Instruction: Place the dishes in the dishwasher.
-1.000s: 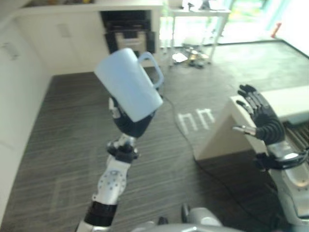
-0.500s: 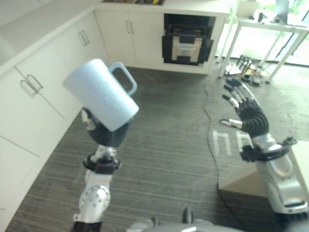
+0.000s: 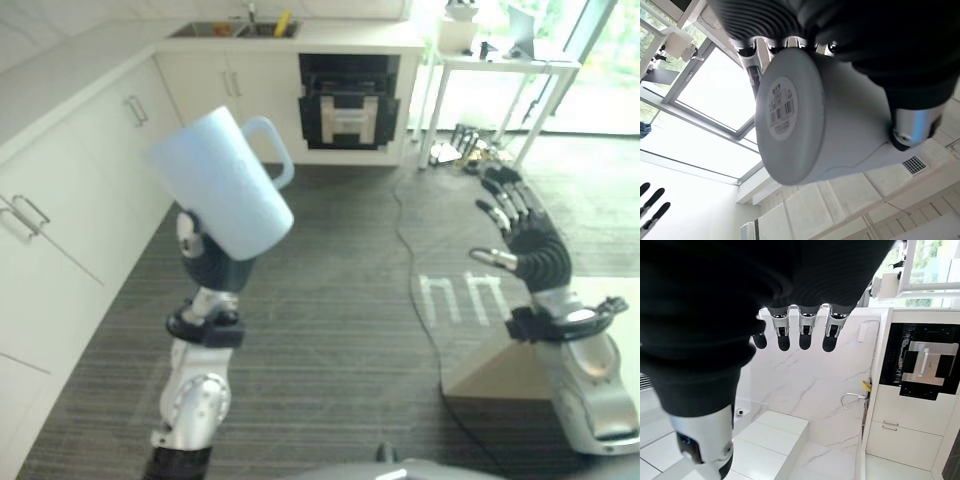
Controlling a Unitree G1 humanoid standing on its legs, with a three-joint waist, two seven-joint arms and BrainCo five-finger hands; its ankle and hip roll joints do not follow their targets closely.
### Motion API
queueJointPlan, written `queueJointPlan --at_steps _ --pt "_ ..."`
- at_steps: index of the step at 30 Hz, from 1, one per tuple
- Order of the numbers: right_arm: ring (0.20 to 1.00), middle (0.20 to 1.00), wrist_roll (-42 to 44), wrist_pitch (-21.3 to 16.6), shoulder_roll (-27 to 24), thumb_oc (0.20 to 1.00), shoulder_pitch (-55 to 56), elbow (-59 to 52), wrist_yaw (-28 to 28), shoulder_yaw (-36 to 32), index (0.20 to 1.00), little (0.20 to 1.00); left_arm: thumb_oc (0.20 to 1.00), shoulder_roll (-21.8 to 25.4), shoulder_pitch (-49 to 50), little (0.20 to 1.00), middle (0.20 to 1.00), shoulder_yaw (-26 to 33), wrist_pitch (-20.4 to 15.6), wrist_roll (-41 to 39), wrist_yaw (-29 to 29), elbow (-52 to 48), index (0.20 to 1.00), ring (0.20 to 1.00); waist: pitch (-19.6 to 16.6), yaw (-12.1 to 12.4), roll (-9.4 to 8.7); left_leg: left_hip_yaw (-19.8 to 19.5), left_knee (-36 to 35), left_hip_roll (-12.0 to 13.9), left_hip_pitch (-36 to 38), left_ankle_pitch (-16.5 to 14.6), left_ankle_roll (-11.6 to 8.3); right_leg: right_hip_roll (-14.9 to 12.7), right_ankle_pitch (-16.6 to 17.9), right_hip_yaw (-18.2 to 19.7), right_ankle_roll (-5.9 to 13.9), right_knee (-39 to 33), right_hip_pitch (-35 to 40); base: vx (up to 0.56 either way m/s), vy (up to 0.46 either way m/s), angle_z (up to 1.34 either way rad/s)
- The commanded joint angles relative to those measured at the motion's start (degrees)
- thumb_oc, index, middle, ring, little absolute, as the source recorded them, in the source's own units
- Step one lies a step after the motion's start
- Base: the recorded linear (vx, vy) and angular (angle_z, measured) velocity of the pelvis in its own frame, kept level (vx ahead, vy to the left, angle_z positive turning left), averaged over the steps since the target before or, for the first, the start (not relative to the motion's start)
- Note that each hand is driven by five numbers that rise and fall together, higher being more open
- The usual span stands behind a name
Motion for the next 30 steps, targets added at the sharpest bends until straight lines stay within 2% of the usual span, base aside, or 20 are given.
queueJointPlan --at_steps 1,9,12,15,16,18,19,21,23,24,27,30 --pt "1.000 1.000 1.11 -3.29 -0.15 1.000 -2.60 -2.36 -0.89 -1.13 1.000 1.000 0.200 2.84 -3.38 0.200 0.200 -0.11 -2.13 1.10 -1.55 -0.67 0.200 0.200 -1.01 -0.29 0.52 2.03 0.09 0.89 -2.16 -4.69 -1.27 -1.00 -5.25 -5.54 3.77 0.68 2.38 0.03 -0.096 -0.01" --pt "1.000 1.000 1.00 -3.03 -0.21 1.000 -2.63 -2.31 -0.71 -0.68 1.000 1.000 0.200 3.13 -3.37 0.200 0.200 -0.25 -2.06 1.23 -0.67 -0.65 0.200 0.200 -1.26 -0.77 0.87 1.84 0.09 1.32 -1.42 -4.75 -1.34 0.37 -6.18 -4.53 2.97 0.63 3.12 0.01 -0.084 -0.04" --pt "1.000 1.000 1.27 -2.88 -0.52 1.000 -2.30 -2.26 -0.47 -0.93 1.000 1.000 0.200 3.11 -2.92 0.200 0.200 -0.01 -1.98 1.03 -1.23 -0.43 0.200 0.200 -0.98 -0.90 0.86 1.42 0.60 1.49 -0.77 -4.38 -1.61 1.47 -6.86 -3.55 2.07 0.88 3.56 0.03 -0.167 -0.03" --pt "1.000 1.000 1.72 -2.95 -1.19 1.000 -2.61 -1.88 0.34 -1.09 1.000 1.000 0.200 3.13 -2.67 0.200 0.200 0.25 -2.47 0.73 -1.37 -0.39 0.200 0.200 -0.11 -0.80 -0.20 1.46 9.11 1.29 -3.36 -6.43 -2.50 1.56 -6.88 -2.84 0.96 1.47 3.51 -0.01 -0.141 -0.04" --pt "1.000 1.000 2.15 -3.35 -1.77 1.000 -2.44 -2.00 0.76 -1.22 1.000 1.000 0.200 3.02 -2.24 0.200 0.200 0.62 -2.72 0.69 -1.93 -0.65 0.200 0.200 0.87 -0.35 -1.26 0.90 20.37 1.66 -8.20 -4.83 -3.49 1.26 -6.75 -2.40 -0.11 1.85 3.37 -0.02 -0.181 -0.02" --pt "1.000 1.000 2.13 -3.87 -2.06 1.000 -1.99 -2.12 1.97 -1.66 1.000 1.000 0.200 2.23 -1.67 0.200 0.200 1.09 -2.68 1.03 -2.34 -0.98 0.200 0.200 2.38 0.54 -2.04 -0.25 29.86 1.26 -15.41 -2.68 -3.94 1.21 -6.53 -2.05 -1.08 2.58 3.30 0.03 -0.149 -0.15" --pt "1.000 1.000 1.91 -4.03 -1.90 1.000 -2.26 -1.81 2.25 -1.38 1.000 1.000 0.200 1.91 -1.78 0.200 0.200 1.20 -2.59 1.20 -2.16 -0.79 0.200 0.200 2.97 1.01 -1.99 0.19 28.47 1.22 -17.14 -2.86 -3.37 1.39 -6.91 -1.89 -0.96 2.90 3.52 0.20 -0.032 -0.32" --pt "1.000 1.000 1.50 -3.57 -1.42 1.000 -4.04 -0.68 1.89 -0.23 1.000 1.000 0.200 1.80 -1.70 0.200 0.200 1.18 -2.68 1.60 -2.04 -0.10 0.200 0.200 3.46 1.98 -0.86 1.89 18.70 2.56 -16.91 -0.76 -3.61 2.59 -8.30 -1.27 -0.32 2.76 4.95 0.32 0.065 -0.48" --pt "1.000 1.000 0.96 -3.20 -1.23 1.000 -4.69 -0.40 1.77 0.66 1.000 1.000 0.200 2.19 -0.82 0.200 0.200 1.17 -3.34 1.54 -2.15 0.34 0.200 0.200 3.52 3.25 0.81 2.09 5.46 4.19 -17.59 5.30 -5.26 4.44 -9.65 0.31 0.12 1.29 7.91 0.50 0.146 -0.69" --pt "1.000 1.000 1.25 -3.01 -1.34 1.000 -4.04 -0.75 2.94 0.42 1.000 1.000 0.200 2.26 0.39 0.200 0.200 1.64 -4.16 1.08 -2.48 0.60 0.200 0.200 3.70 4.30 1.43 0.66 0.38 5.35 -19.04 10.01 -6.74 5.33 -10.91 2.15 -0.02 0.12 10.99 0.45 0.130 -0.32" --pt "1.000 1.000 2.65 -3.13 -2.21 1.000 -2.84 -1.38 4.26 -0.29 1.000 1.000 0.200 1.65 1.60 0.200 0.200 2.48 -4.50 0.62 -3.46 0.63 0.200 0.200 3.73 4.91 1.76 0.61 0.09 6.36 -21.73 10.61 -7.43 5.47 -13.01 3.03 -0.45 0.50 12.90 0.43 0.169 -0.66" --pt "1.000 1.000 4.40 -3.82 -2.22 1.000 -0.97 -2.03 6.81 -1.11 1.000 1.000 0.200 1.65 2.01 0.200 0.200 2.84 -5.11 1.17 -2.60 0.82 0.200 0.200 3.16 4.30 2.63 1.34 0.09 6.57 -19.35 9.88 -6.84 4.58 -15.63 3.79 0.27 4.36 13.33 0.51 0.261 -0.20"
